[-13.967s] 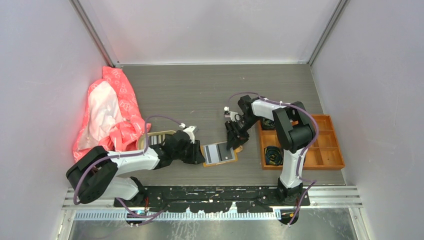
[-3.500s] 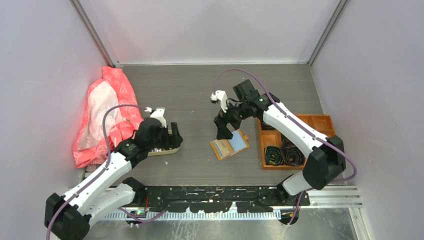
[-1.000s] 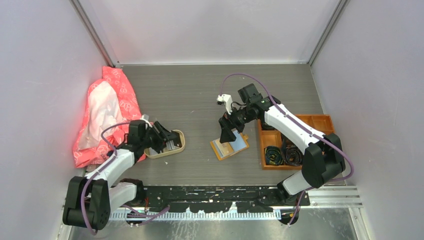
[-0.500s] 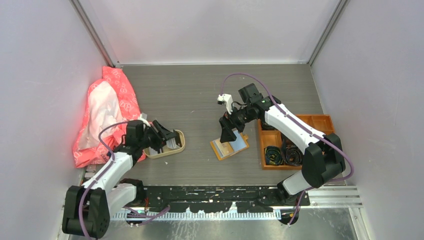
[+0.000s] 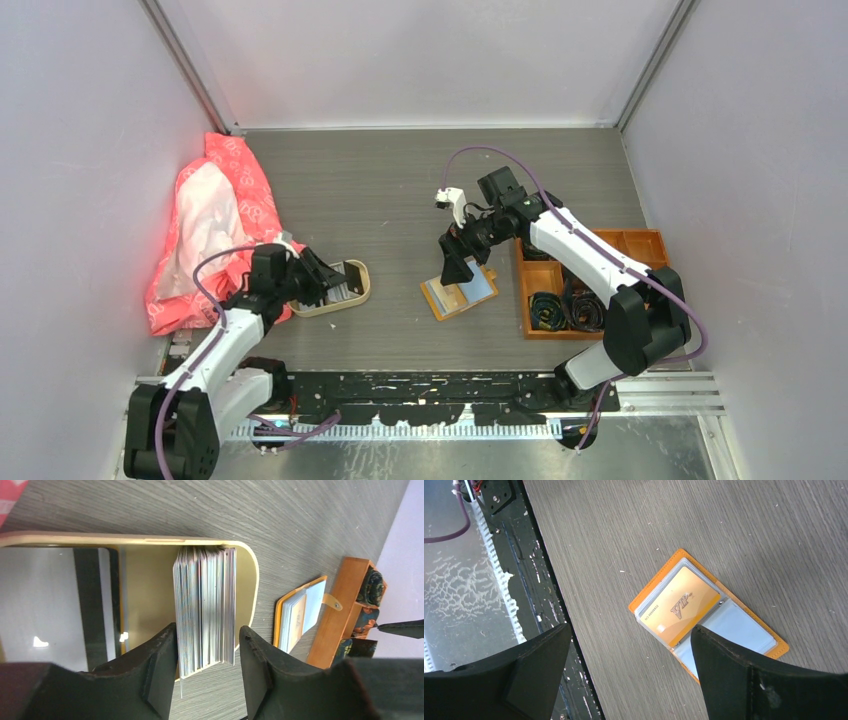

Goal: Put the credit cards into the card holder
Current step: Pick up the credit card from the storage box.

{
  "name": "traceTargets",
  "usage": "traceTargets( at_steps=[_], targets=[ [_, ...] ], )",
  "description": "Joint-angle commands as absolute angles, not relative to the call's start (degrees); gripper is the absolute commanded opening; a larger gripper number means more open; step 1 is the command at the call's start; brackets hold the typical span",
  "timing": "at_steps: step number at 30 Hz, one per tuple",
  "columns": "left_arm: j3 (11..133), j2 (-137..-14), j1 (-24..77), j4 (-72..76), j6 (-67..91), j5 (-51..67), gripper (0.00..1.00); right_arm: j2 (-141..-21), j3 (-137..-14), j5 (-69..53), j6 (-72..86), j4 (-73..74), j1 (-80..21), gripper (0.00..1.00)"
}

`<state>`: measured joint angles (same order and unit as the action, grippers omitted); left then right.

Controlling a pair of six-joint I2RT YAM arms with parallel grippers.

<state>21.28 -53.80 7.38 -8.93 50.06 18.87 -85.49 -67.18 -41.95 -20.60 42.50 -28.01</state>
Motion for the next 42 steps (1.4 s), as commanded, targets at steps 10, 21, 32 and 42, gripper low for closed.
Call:
traceTargets(
  at_steps=[10, 21, 32, 42],
  targets=[
    [20.95, -48.60, 7.06, -14.62, 47.04, 14.13, 0.44, -83.36, -68.99, -43.51, -20.92, 42.63, -27.77, 0.94],
    [21.47, -46.85, 7.09, -18.56, 45.64, 10.46, 0.26, -83.39, -68.99, -43.62, -21.01, 42.73, -27.67, 0.94],
    [23.34, -43.62, 7.03, -24.35, 43.77, 6.25, 0.00, -83.68, -69.07, -43.64, -21.01, 42.96, -27.67, 0.94],
    [28.21, -36.91, 7.13, -32.68, 42.03, 3.84, 0.00, -83.61, -69.01, -43.91, -23.00, 43.69, -27.63, 0.94]
  ],
)
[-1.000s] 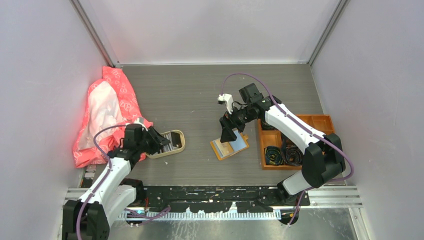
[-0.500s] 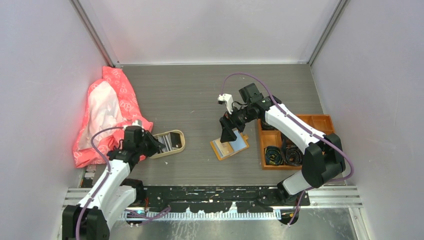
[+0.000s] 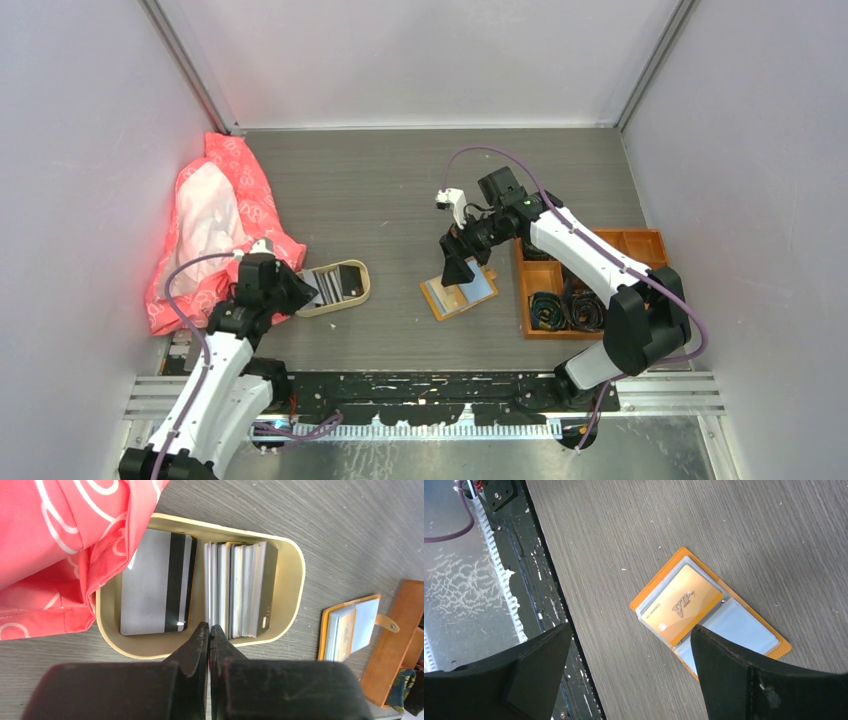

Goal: Put the credit cards into the card holder
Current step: Pick up the credit card from the storage box, then insert the credit card into the card holder.

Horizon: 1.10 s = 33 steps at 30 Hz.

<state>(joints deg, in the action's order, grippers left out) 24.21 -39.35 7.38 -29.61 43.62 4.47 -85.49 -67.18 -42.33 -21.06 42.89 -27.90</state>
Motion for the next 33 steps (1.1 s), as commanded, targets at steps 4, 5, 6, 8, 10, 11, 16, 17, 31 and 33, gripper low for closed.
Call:
traceTargets(
  at_steps=[4, 5, 6, 8, 10, 11, 16, 17, 31, 33],
  targets=[
    [29.68, -35.34, 7.12, -31.95, 41.66, 8.40, 0.00, -82.15, -68.27, -45.21, -25.51, 43.79, -27.68, 0.93],
    [29.81, -34.87, 7.12, -31.16, 41.85, 10.00, 0.00, -81.44, -67.96, -45.55, -26.15, 43.74, -27.69, 0.93],
    [29.91, -34.42, 7.16, -30.32, 42.07, 11.49, 0.00, -80.69, -67.41, -45.87, -26.97, 43.69, -27.67, 0.93],
    [29.78, -33.46, 7.25, -28.30, 42.47, 14.44, 0.00, -78.44, -65.82, -46.32, -28.59, 42.94, -27.69, 0.93],
    [29.46, -32.89, 7.64, -25.38, 43.21, 17.64, 0.00, -76.48, -64.12, -47.45, -30.27, 41.91, -27.64, 0.93],
    [29.07, -32.58, 8.00, -23.21, 43.55, 19.31, 0.00, -75.61, -63.41, -48.32, -31.54, 41.58, -27.68, 0.93],
    [23.37, -32.07, 12.63, -3.52, 48.77, 27.76, 0.00, -73.49, -60.57, -54.08, -35.01, 40.53, -27.64, 0.93],
    [22.02, -32.38, 14.39, 1.74, 50.23, 27.69, 0.00, -73.66, -60.29, -55.01, -34.95, 40.26, -27.62, 0.93],
    [17.44, -52.54, 38.02, 47.65, 51.26, 15.24, 0.00, -75.78, -53.14, -59.53, -7.33, 16.28, -27.64, 0.90],
    [18.13, -55.72, 39.50, 51.33, 51.49, 14.90, 0.00, -75.74, -51.38, -60.29, 0.14, 8.56, -27.68, 0.90]
  ],
)
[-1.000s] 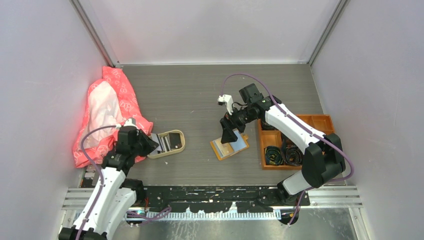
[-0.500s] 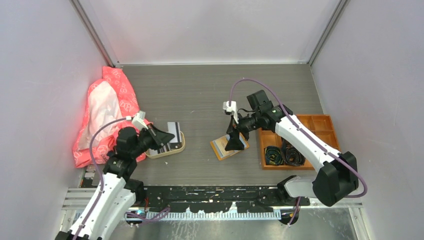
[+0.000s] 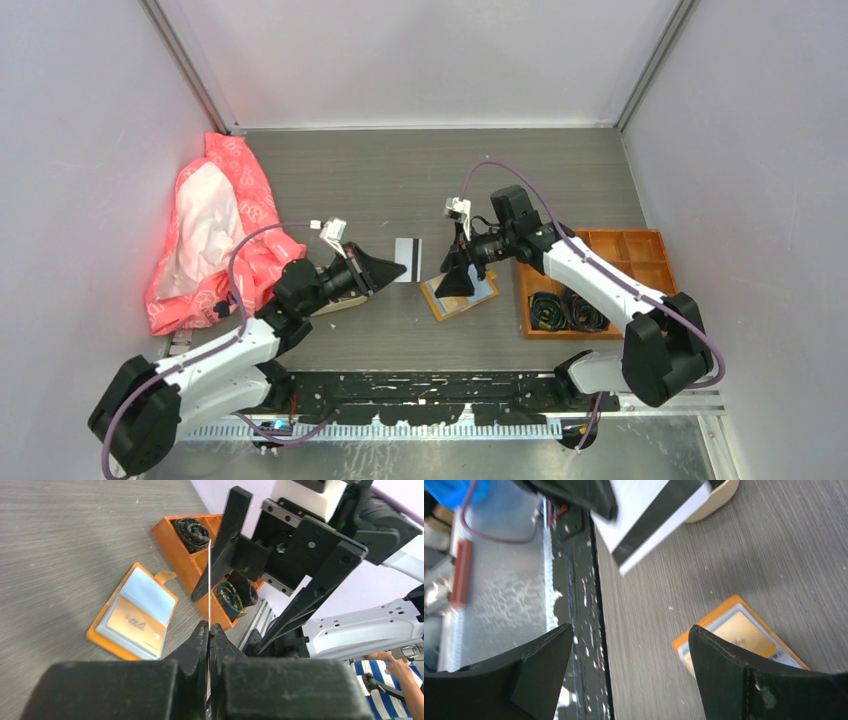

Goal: Put the credit cards into the card holder
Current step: Insert the credit card into the card holder.

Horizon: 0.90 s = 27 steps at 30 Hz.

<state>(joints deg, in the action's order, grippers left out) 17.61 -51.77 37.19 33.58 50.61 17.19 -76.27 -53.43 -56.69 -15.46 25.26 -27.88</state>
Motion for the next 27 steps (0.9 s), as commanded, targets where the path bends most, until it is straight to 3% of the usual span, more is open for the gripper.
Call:
traceTargets(
  at_steps=[1, 8, 10, 14, 16, 27],
  targets=[
    [18.52, -56.96, 40.30, 52.86, 51.58, 14.61, 0.00, -75.64, -50.61, -60.37, 3.76, 5.34, -27.67, 0.90],
    [20.33, -62.90, 43.87, 59.39, 51.76, 13.45, 0.00, -75.66, -47.56, -62.04, 18.80, -9.41, -27.68, 0.82],
    [20.47, -64.02, 44.31, 60.59, 52.04, 13.37, 0.00, -75.74, -47.59, -62.75, 20.39, -10.59, -27.77, 0.73],
    [20.10, -64.78, 44.48, 62.56, 52.63, 12.94, 0.00, -75.98, -47.54, -64.20, 22.32, -12.35, -27.74, 0.40],
    [19.77, -64.50, 44.47, 62.58, 52.56, 12.45, 0.00, -75.86, -47.63, -65.03, 22.41, -12.46, -27.82, 0.33],
    [18.25, -61.21, 44.47, 61.52, 51.81, 11.13, 0.00, -76.78, -48.50, -66.92, 20.22, -9.66, -28.14, 0.35]
  ],
)
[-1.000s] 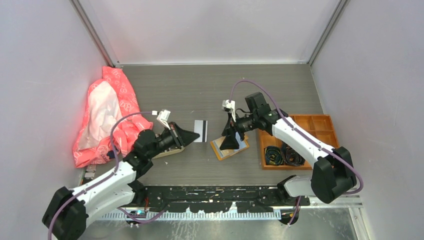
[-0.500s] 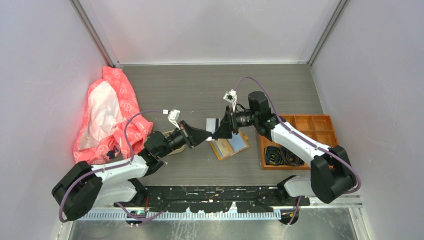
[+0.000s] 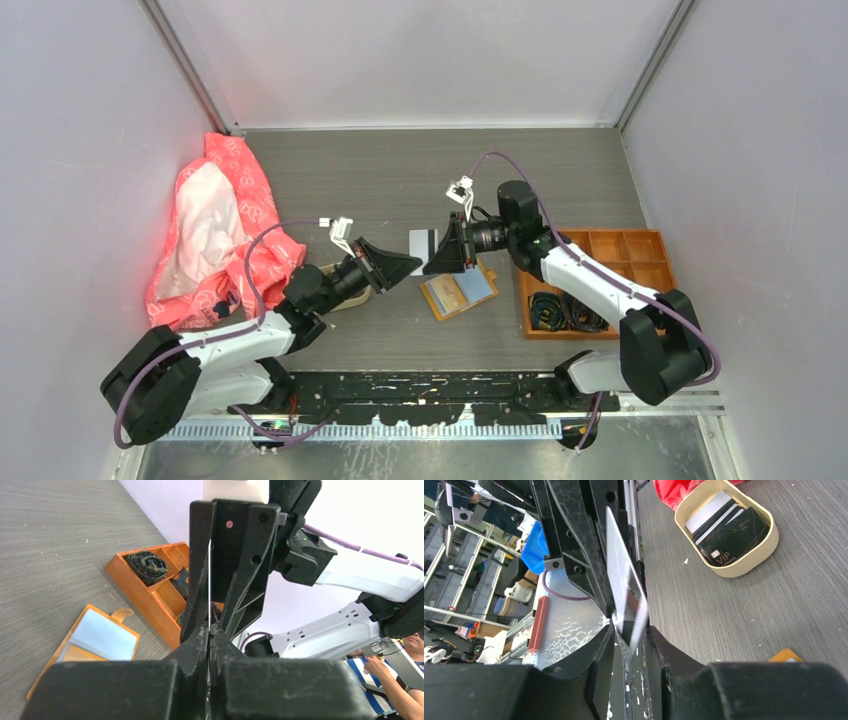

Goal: Put the credit cards into the card holder
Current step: Insert the credit card into the card holder.

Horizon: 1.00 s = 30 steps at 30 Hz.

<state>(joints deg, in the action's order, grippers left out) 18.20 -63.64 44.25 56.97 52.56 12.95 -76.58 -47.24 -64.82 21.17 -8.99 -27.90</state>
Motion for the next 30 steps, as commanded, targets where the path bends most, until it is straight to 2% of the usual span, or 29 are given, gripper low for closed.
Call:
traceTargets(
  at_steps=[1, 4, 9, 14, 17, 21, 25, 30],
  targets=[
    [18.19, -60.98, 44.43, 61.46, 51.78, 11.08, 0.00, -76.80, -48.58, -66.91, 19.87, -9.21, -28.17, 0.35],
    [18.16, -60.59, 44.47, 61.04, 51.69, 11.12, 0.00, -76.77, -48.82, -67.06, 19.35, -8.61, -28.24, 0.33],
    [18.37, -60.91, 44.48, 60.67, 51.59, 11.71, 0.05, -76.50, -49.51, -68.11, 18.34, -7.17, -28.43, 0.07],
    [18.20, -58.12, 43.51, 55.68, 50.40, 12.49, 0.49, -76.84, -51.78, -69.70, 10.61, 2.49, -28.54, 0.01],
    [20.64, -54.49, 40.34, 45.99, 48.74, 17.98, 0.58, -78.26, -55.34, -71.72, -1.49, 15.17, -28.83, 0.01],
    [24.78, -52.70, 35.99, 36.26, 47.38, 27.20, 0.59, -80.25, -59.70, -73.47, -17.18, 31.22, -29.64, 0.01],
    [27.86, -54.67, 33.86, 32.16, 47.19, 34.55, 0.56, -80.65, -61.40, -71.40, -25.26, 38.66, -31.01, 0.01],
    [29.95, -57.84, 33.82, 33.22, 47.45, 39.44, 0.44, -81.42, -62.06, -69.61, -27.79, 40.98, -31.66, 0.01]
  ],
)
